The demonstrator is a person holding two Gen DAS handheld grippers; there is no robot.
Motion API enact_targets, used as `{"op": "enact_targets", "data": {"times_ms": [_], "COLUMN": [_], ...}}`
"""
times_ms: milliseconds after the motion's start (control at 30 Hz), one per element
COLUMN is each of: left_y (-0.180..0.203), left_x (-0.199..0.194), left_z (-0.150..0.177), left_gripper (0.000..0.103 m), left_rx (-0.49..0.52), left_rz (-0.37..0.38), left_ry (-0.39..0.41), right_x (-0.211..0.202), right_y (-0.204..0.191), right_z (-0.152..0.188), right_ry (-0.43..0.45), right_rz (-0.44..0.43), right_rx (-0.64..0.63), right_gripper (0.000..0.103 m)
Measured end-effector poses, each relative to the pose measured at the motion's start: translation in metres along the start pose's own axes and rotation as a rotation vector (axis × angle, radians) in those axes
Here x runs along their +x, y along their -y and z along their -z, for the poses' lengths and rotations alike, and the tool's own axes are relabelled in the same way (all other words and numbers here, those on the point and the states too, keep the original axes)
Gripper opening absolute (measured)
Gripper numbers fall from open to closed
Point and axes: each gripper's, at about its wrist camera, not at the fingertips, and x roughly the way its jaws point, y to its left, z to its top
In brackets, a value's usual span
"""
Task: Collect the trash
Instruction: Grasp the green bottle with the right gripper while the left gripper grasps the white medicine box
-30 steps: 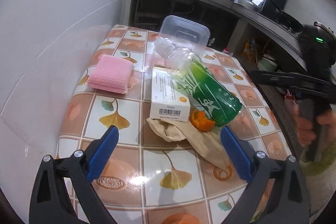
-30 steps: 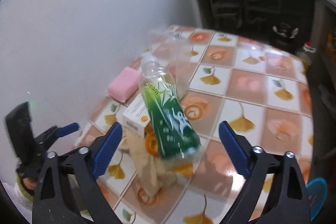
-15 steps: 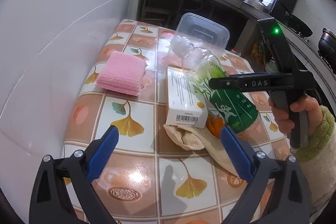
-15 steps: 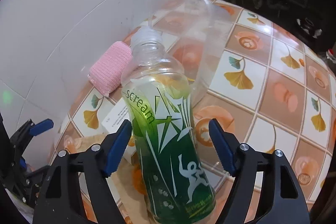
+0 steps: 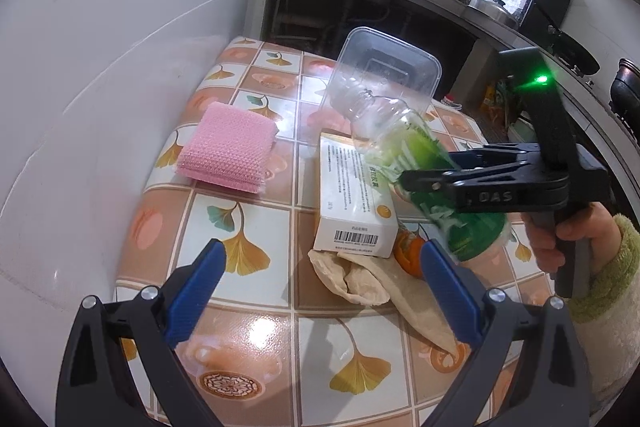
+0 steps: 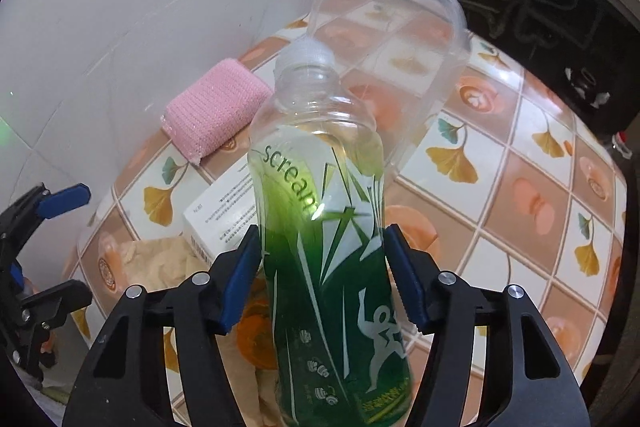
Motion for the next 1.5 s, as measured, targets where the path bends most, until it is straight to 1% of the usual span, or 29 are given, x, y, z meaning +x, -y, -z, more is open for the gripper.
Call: {"op": "enact_targets", "data": {"times_ms": [100, 367, 500, 667, 833, 933, 1000, 1100, 1167, 1200, 1267, 1300, 1400, 1500], "left_y": [0.001, 0.012, 0.02, 0.027, 0.036, 0.042, 0.046, 0.051, 0.052, 0.053, 0.052, 0.05, 0.043, 0.037], "left_x": [0.003, 0.019, 0.028, 0.045, 0.072, 0.093, 0.105, 0.125, 0.137, 0.145, 0.154, 0.161, 0.171, 0.175], "left_z": [-0.001, -0.011, -0.018, -0.03, -0.05, -0.063, -0.071, -0.076, -0.077, -0.077, -0.076, -0.075, -0.075, -0.074], "left_gripper": [0.095, 0.095, 0.095, 0.095, 0.095, 0.095, 0.095, 0.095, 0.095, 0.095, 0.095, 0.095, 0.095, 0.083], "left_rx": [0.002, 0.024, 0.045, 0.063, 0.092, 0.132, 0.15, 0.178, 0.178, 0.177, 0.164, 0.15, 0.108, 0.071], "left_rz": [0.0, 0.03, 0.042, 0.065, 0.071, 0.031, 0.004, 0.006, -0.003, -0.006, -0.011, -0.009, -0.015, -0.019], "left_ry": [-0.005, -0.02, -0.029, -0.054, -0.12, -0.175, -0.197, -0.278, -0.31, -0.335, -0.359, -0.38, -0.404, -0.41], "right_x": [-0.01, -0.04, -0.063, -0.085, -0.09, -0.085, -0.081, -0.076, -0.074, -0.071, -0.069, -0.068, -0.068, -0.068], "right_y": [0.007, 0.027, 0.038, 0.05, 0.063, 0.067, 0.071, 0.073, 0.073, 0.073, 0.074, 0.074, 0.075, 0.078], "right_z": [0.005, 0.029, 0.051, 0.083, 0.116, 0.128, 0.135, 0.142, 0.143, 0.144, 0.146, 0.146, 0.148, 0.146], "right_ry": [0.025, 0.087, 0.126, 0.159, 0.149, 0.131, 0.126, 0.116, 0.109, 0.106, 0.102, 0.102, 0.107, 0.109], "right_rz": [-0.006, -0.019, -0.034, -0.032, -0.007, 0.021, 0.019, 0.032, 0.045, 0.044, 0.032, 0.029, 0.018, 0.011], "right_rx": [0.026, 0.114, 0.166, 0.231, 0.308, 0.331, 0.351, 0.359, 0.353, 0.354, 0.359, 0.36, 0.364, 0.367], "right_gripper": [0.058, 0.058, 0.058, 0.058, 0.058, 0.058, 0.058, 0.058, 0.058, 0.058, 0.058, 0.058, 0.058, 0.058]}}
